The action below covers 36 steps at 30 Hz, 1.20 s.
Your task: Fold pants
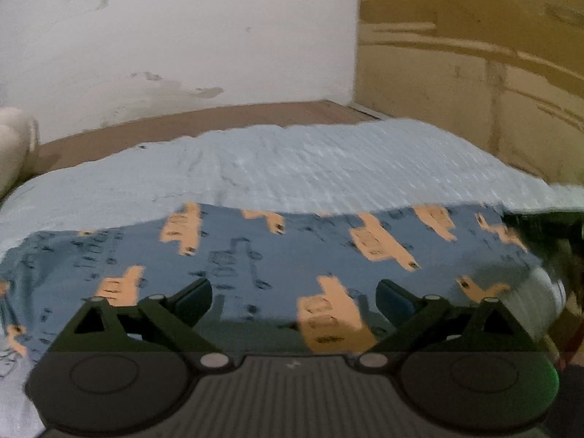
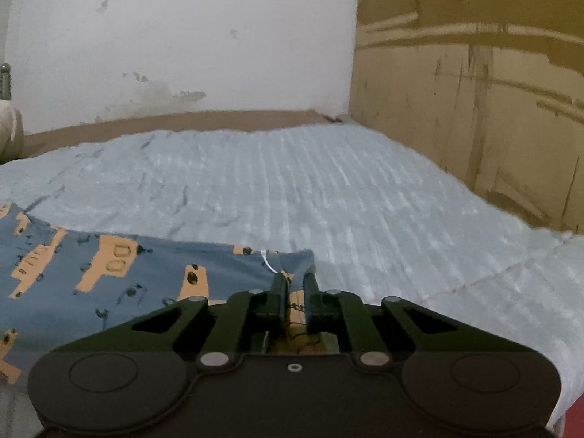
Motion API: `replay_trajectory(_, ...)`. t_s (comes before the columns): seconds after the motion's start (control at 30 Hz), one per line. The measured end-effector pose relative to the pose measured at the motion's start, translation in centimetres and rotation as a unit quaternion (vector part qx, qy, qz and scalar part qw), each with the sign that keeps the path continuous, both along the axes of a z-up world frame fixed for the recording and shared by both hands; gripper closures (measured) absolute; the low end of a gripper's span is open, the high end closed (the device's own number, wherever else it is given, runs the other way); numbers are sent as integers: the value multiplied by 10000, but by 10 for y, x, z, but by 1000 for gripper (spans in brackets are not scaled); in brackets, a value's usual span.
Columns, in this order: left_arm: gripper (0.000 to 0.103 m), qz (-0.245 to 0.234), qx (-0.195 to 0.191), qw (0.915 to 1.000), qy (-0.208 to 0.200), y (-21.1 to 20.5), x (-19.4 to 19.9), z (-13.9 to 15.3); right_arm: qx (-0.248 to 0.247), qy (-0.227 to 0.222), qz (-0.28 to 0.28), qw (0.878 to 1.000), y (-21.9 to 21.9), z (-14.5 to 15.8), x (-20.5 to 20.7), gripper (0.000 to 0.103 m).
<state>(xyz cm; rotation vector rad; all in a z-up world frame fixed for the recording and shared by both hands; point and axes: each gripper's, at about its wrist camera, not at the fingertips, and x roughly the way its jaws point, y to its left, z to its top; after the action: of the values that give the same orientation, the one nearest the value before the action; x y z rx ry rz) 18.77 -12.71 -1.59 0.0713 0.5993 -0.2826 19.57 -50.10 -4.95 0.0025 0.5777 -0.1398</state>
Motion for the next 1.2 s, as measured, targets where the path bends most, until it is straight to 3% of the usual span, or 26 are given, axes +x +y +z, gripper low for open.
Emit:
replay_trajectory(0.03, 4, 90, -8, 9999, -54, 7, 0, 6, 2, 32, -45, 10000, -1, -3, 1, 88)
replay_trajectory(0.07, 4, 171, -9, 9998, -116, 14, 1, 11, -28, 41, -93, 9999, -2, -5, 2, 74)
replay_trajectory(0.13, 2, 353, 14, 9990, -277, 33, -1, 26, -84, 66, -219, 9997, -4, -4, 1, 59)
replay_trajectory(0.2, 1, 563, 107, 9972, -475, 55, -3, 42, 64, 30, -204, 9998, -7, 2, -5, 52)
replay_trajectory(0.27, 1, 780, 249, 9946, -630, 76, -4, 56, 59, -33, -233, 9997, -4, 11, -11, 30)
replay_trajectory(0.33, 1, 1016, 454, 9913, -710, 103, -5, 68, 52, -170, -113, 9998, 4, 21, -18, 15)
replay_trajectory(0.43, 1, 1406, 793, 9840, -751, 142, -6, 78, 186, -317, 329, 9988, 26, 34, -23, 1)
replay_trajectory(0.63, 1, 2344, 1286, 9621, -532, 219, 3, 69, 86, -292, 1584, 9869, 107, 44, -11, 1)
replay_trajectory(0.7, 1, 2467, 1351, 9585, -463, 234, 8, 61, -63, -267, 1964, 9801, 138, 44, -2, 1)
replay_trajectory(0.8, 1, 2455, 1223, 9611, -327, 247, 18, 47, -295, -306, 2527, 9666, 185, 47, 16, 1)
replay_trajectory(0.97, 1, 2077, 1036, 9725, -211, 238, 38, 16, -419, -297, 3315, 9421, 258, 49, 52, 1)
replay_trajectory(1.07, 1, 1901, 1162, 9746, -202, 226, 52, -1, -582, -115, 3782, 9238, 300, 40, 76, 1)
replay_trajectory(1.2, 1, 1776, 1392, 9740, -219, 218, 76, -13, -824, -39, 4103, 9082, 339, 22, 106, 1)
